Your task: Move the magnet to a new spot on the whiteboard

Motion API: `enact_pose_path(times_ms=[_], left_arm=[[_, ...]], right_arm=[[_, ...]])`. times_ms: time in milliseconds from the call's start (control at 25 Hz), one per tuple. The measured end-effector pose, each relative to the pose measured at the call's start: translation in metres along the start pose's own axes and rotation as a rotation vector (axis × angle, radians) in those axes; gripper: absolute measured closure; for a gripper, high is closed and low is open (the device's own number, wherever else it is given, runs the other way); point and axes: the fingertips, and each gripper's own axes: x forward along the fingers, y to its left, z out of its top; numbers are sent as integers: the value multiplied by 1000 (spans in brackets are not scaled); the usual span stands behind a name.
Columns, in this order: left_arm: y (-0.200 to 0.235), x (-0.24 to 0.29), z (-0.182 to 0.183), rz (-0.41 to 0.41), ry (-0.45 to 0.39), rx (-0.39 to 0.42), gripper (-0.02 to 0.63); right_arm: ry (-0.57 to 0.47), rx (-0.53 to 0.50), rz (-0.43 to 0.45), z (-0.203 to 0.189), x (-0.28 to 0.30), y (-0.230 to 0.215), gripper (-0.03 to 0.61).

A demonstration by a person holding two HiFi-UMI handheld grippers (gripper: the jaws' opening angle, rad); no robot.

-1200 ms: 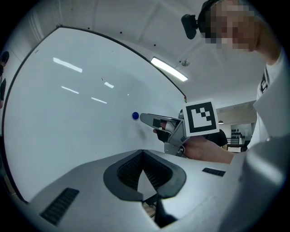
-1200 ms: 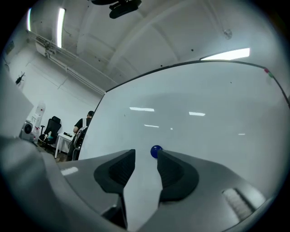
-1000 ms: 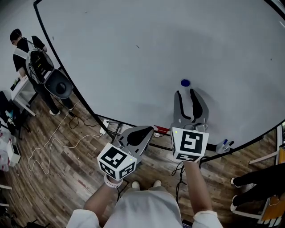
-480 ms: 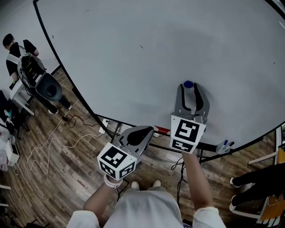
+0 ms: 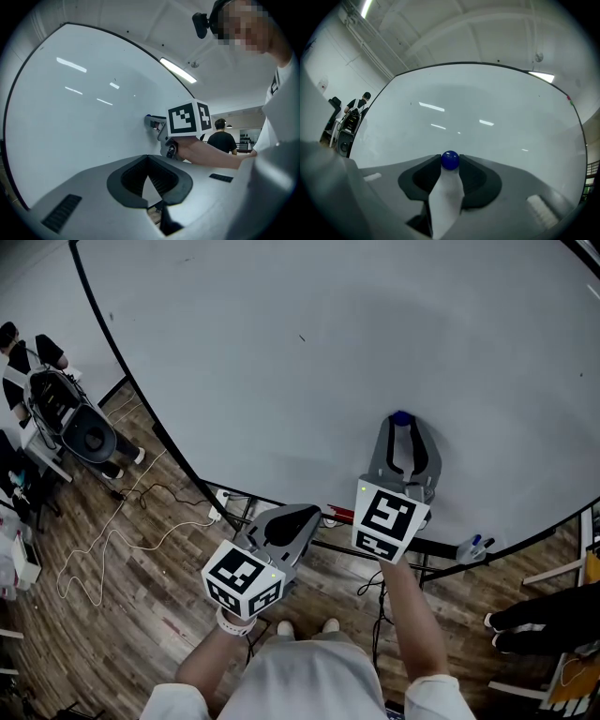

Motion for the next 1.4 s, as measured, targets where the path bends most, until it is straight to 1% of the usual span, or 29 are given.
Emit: enact_pose_path(times_ms=[320, 600, 800, 1000, 1200, 1400], left_arm=[[-4, 3, -3, -8, 8, -1, 607], [-8, 5, -5, -8, 12, -1, 607], [-9, 6, -7, -6, 14, -2, 607], [-7, 4, -5, 1, 9, -3, 607], [-5, 1, -3, 9, 0, -3, 607], [-2, -3, -5, 14, 2, -6, 607]], right_arm=[[-8, 64, 85, 1, -2, -1, 454], [-12, 87, 120, -1, -6, -3, 463], [-19, 65, 104, -4, -6, -3, 479], [-27, 33, 84, 0, -1, 1, 451], [-16, -7, 36, 1, 0, 0, 446], [24, -26, -19, -1, 3, 1, 445]])
